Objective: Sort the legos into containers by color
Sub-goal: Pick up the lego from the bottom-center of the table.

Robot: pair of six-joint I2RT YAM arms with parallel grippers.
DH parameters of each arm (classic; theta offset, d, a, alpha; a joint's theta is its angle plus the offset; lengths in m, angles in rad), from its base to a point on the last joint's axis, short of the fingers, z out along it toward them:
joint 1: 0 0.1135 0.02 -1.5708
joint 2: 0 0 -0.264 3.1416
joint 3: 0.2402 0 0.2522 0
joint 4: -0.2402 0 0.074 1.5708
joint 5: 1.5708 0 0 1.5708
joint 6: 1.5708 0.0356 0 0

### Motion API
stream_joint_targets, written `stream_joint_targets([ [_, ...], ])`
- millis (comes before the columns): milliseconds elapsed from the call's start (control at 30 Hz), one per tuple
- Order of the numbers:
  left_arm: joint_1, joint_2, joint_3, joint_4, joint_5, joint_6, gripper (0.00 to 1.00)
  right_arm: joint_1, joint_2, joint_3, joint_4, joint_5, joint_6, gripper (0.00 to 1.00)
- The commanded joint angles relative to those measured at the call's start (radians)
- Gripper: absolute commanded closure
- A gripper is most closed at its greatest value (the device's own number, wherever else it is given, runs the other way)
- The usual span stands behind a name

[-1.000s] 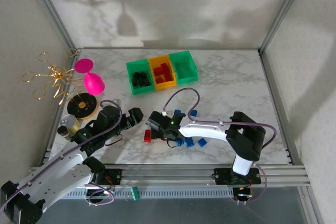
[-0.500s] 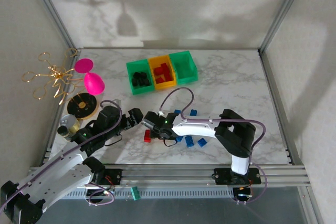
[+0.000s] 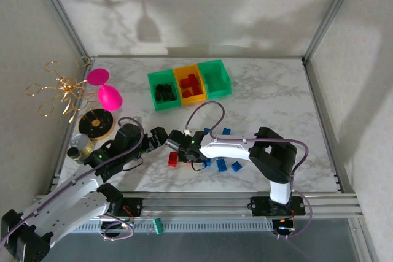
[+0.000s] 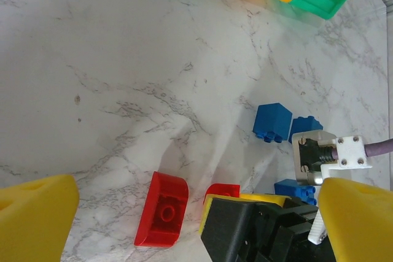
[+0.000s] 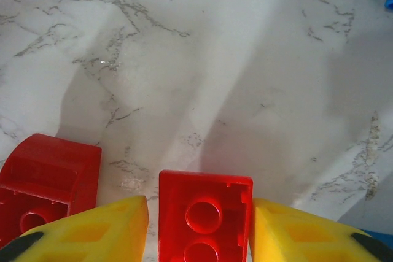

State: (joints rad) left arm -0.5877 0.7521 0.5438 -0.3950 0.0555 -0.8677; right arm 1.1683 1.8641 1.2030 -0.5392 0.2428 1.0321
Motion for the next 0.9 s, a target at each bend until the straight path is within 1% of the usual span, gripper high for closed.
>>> stream_joint_targets([
  [0,-0.006,-0.001,0.015,-0.007,-0.019,0.012,0.0,-0.006,0.019,-0.002,-0.016,0.025,-0.015,0.57],
  [333,-0.006,0.01,0.018,0.016,-0.016,0.009,0.0,-0.02,-0.033,-0.006,-0.02,0.068,-0.038,0.7],
  [500,-0.006,0.033,0.033,0.027,-0.013,0.008,0.0,-0.031,-0.082,-0.021,-0.001,0.081,-0.057,0.75],
  [667,-0.007,0.036,0.039,0.044,-0.027,-0.005,0.0,-0.063,-0.135,-0.015,0.005,0.111,-0.106,0.77],
  [867,-0.006,0.066,0.053,0.081,-0.041,-0.022,0.0,-0.14,-0.172,0.012,0.049,0.137,-0.214,0.77],
])
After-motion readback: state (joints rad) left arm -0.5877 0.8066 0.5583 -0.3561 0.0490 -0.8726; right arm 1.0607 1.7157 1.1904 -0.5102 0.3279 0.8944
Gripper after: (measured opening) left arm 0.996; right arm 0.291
